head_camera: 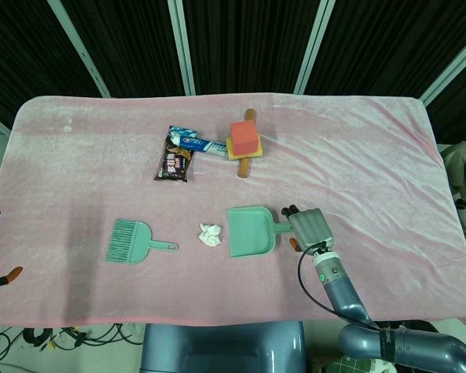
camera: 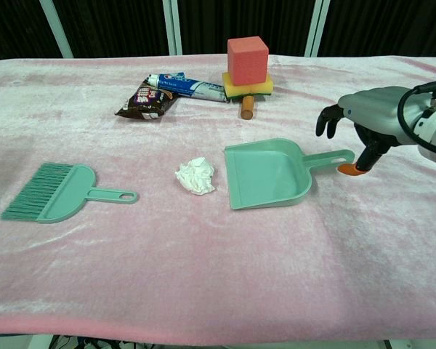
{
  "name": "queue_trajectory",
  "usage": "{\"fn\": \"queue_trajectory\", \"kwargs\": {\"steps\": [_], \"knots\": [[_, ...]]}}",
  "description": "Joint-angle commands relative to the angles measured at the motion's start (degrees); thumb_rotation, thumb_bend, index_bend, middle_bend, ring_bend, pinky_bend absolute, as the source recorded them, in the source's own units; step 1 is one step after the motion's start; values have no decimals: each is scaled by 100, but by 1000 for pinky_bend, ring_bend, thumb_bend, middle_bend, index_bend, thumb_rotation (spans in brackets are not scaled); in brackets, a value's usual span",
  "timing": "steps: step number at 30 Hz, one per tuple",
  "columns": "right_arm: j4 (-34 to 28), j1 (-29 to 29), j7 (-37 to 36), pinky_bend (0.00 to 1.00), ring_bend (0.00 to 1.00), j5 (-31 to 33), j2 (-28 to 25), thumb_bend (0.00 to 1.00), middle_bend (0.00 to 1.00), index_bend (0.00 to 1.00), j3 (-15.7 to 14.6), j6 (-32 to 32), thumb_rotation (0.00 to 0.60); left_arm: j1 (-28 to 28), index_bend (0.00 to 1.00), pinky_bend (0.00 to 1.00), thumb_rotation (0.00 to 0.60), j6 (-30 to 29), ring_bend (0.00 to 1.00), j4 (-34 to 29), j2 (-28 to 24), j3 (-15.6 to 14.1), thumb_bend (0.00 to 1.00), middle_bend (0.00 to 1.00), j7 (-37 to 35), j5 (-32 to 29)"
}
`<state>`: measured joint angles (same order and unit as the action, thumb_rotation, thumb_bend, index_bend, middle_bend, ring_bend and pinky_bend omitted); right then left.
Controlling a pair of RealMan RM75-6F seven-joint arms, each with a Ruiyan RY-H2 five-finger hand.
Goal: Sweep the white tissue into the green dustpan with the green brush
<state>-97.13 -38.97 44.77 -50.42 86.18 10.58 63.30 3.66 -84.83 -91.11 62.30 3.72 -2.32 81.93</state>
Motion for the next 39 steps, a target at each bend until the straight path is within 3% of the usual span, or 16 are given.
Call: {"fn": "queue_trajectory", "kwargs": {"steps": [1, 14, 39], "knots": [[-43, -10, -30, 744, 685, -10, -12, 235, 281, 297, -26, 37, 600, -10, 7, 0, 600, -6, 0, -8, -11, -4, 0, 0, -13, -1], [-22, -72, 24, 744, 685, -25, 128, 236, 282, 296, -231, 111, 600, -11, 8, 0, 600, -34, 0, 32, -2, -3, 0, 0, -52, 44], [365, -300, 277, 744, 685, 311, 500, 302, 341, 351, -217, 228, 600, 1, 9, 0, 600, 29, 0, 27, -7, 5, 0, 0, -127, 2]]}}
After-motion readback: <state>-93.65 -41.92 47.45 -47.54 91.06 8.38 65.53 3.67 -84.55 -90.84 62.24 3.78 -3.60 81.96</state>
